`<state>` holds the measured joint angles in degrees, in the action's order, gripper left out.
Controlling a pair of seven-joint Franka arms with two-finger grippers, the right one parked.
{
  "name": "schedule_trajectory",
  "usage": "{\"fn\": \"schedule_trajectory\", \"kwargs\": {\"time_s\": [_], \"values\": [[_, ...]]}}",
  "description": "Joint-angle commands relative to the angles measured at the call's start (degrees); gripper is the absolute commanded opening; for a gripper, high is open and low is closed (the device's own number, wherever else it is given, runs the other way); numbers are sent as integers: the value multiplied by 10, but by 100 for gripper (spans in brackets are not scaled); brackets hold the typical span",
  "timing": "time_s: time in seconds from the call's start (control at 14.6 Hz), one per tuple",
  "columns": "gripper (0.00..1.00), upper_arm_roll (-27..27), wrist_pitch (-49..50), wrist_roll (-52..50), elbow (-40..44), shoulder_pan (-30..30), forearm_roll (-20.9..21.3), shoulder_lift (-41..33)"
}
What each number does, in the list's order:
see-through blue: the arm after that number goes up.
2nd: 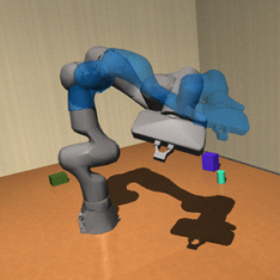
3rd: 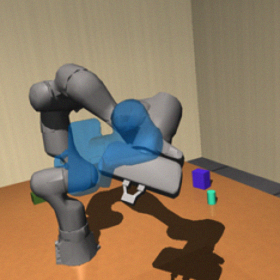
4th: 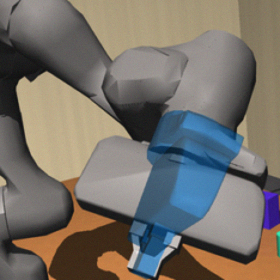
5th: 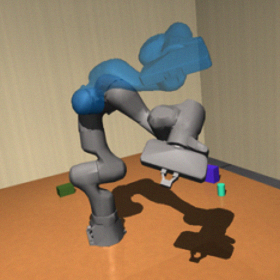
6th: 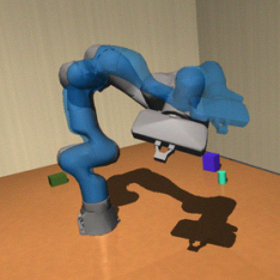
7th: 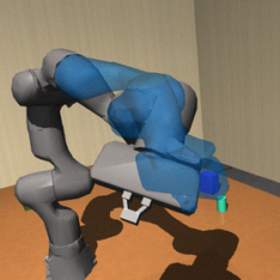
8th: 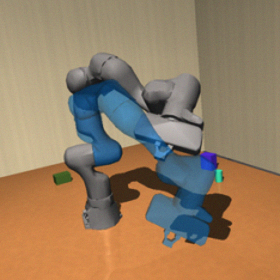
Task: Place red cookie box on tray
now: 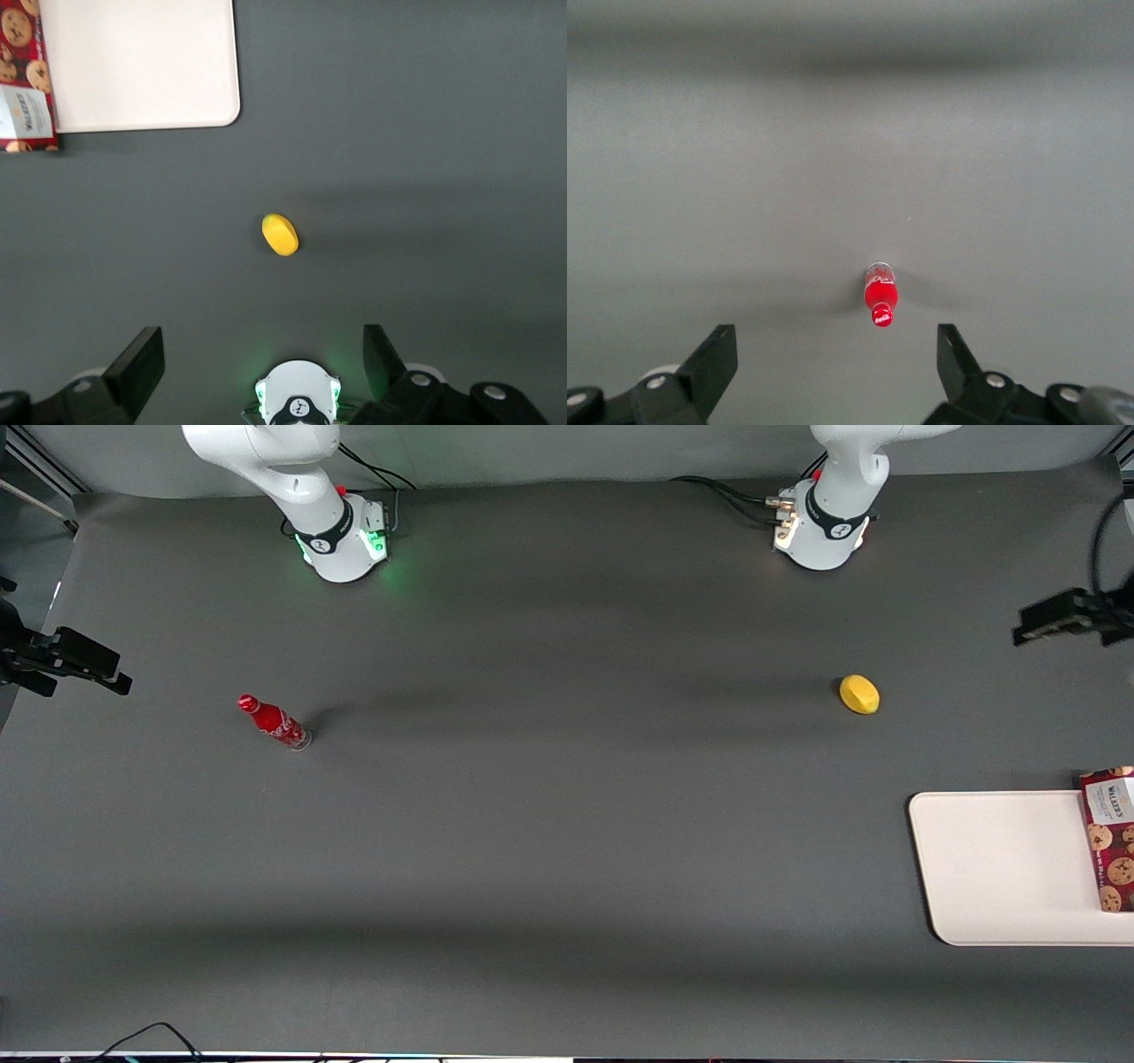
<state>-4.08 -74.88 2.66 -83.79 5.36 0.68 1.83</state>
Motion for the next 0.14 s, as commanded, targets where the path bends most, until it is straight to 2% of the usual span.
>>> {"fn": "schedule_trajectory", "kwargs": {"time_s": [0.0, 0.07], "values": [[100, -1, -39, 12, -64, 4, 2, -35], [100, -1, -36, 14, -56, 4, 2, -28]]}}
